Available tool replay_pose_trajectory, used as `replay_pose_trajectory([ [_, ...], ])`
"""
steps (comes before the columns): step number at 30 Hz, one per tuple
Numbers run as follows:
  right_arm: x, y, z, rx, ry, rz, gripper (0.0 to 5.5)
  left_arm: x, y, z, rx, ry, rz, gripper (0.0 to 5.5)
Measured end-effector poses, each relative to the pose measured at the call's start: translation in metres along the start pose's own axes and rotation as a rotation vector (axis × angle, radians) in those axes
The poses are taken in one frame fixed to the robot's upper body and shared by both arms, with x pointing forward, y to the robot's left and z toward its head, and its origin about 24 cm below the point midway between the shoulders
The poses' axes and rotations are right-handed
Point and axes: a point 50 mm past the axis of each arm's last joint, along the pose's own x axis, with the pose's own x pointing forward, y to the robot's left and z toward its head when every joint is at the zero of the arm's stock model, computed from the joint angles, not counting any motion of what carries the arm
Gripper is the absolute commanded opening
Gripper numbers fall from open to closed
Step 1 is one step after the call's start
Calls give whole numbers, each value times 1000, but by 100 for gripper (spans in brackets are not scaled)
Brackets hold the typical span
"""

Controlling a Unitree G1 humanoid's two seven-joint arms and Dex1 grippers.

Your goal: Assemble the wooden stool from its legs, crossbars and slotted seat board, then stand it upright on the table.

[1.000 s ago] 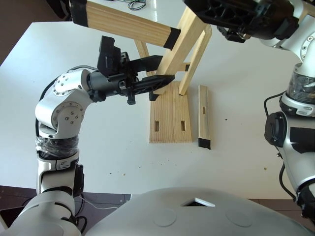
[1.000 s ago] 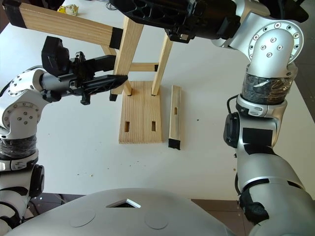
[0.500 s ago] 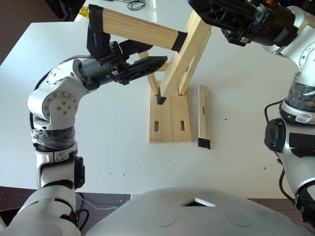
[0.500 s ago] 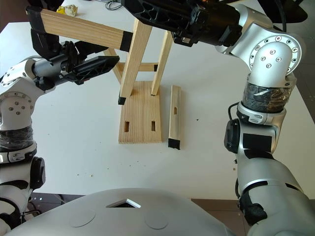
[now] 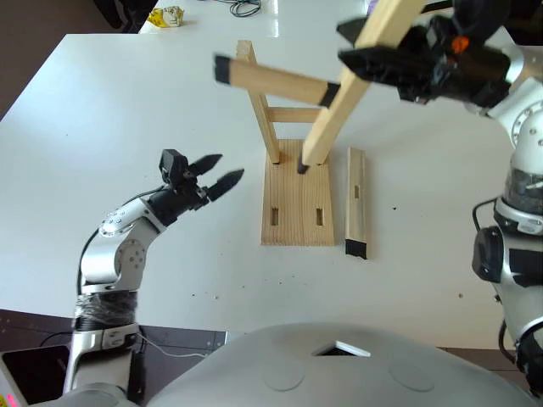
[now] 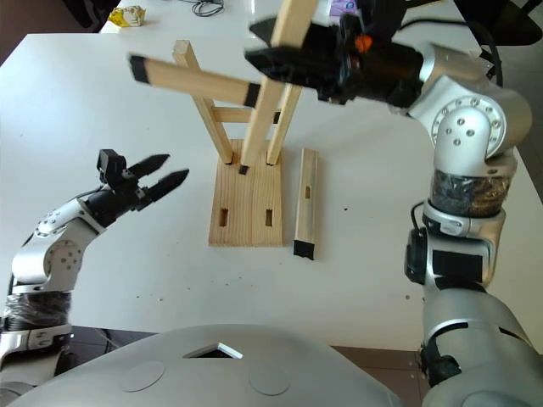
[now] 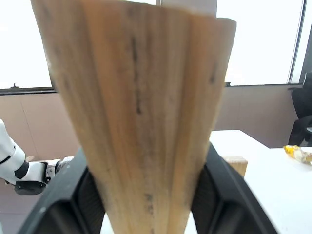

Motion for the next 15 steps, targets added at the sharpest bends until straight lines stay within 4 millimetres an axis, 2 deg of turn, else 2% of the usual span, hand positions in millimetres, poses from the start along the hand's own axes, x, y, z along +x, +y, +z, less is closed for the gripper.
replay_pose_trajectory([
  [1,-10,1,-13,19,29,-35,200,7,-2,1,-27,-67,94,395],
  [3,-19,2,-25,29,58,-73,200,13,-6,1,-71,-133,187,395],
  [6,-31,8,-46,44,105,-129,200,26,-15,-4,-217,-241,420,395],
  [10,-31,19,-61,33,131,-128,200,34,-12,-1,-350,-312,704,395],
  [15,-22,34,-64,-32,101,-110,200,37,4,21,-354,-372,1032,395],
])
